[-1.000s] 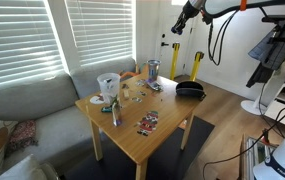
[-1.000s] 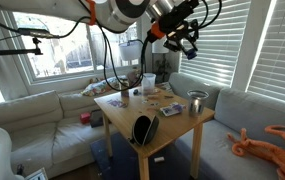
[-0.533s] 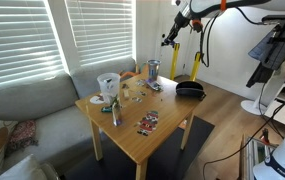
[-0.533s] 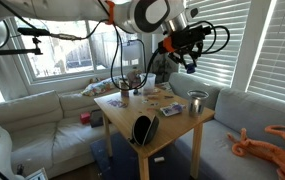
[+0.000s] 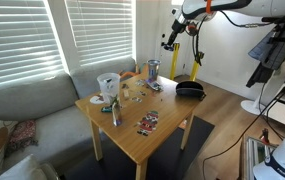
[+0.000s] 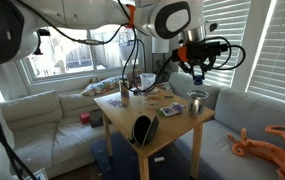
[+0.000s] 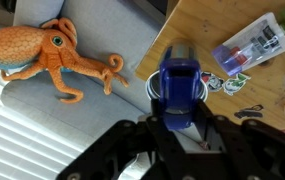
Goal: Pick up the blue toy car and put it in the silver cup
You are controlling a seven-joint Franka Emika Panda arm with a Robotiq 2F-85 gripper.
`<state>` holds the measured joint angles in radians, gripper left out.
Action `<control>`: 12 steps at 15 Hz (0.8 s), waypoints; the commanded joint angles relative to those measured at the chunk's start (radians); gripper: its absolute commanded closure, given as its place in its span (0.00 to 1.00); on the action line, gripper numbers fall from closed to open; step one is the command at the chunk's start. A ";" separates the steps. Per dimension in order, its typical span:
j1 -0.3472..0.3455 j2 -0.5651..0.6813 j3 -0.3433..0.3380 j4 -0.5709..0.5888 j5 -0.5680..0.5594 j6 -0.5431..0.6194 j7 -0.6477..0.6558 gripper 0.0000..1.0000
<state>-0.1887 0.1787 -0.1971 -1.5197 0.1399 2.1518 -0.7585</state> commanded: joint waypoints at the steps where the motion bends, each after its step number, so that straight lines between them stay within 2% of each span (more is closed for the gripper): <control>1: -0.044 0.098 0.035 0.150 0.029 -0.102 -0.020 0.89; 5: -0.068 0.187 0.069 0.262 0.023 -0.204 -0.033 0.89; 6: -0.110 0.210 0.063 0.282 0.037 -0.230 -0.089 0.89; 12: -0.203 0.351 0.072 0.456 0.007 -0.341 -0.179 0.89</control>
<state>-0.3461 0.4496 -0.1441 -1.1993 0.1427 1.8853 -0.8925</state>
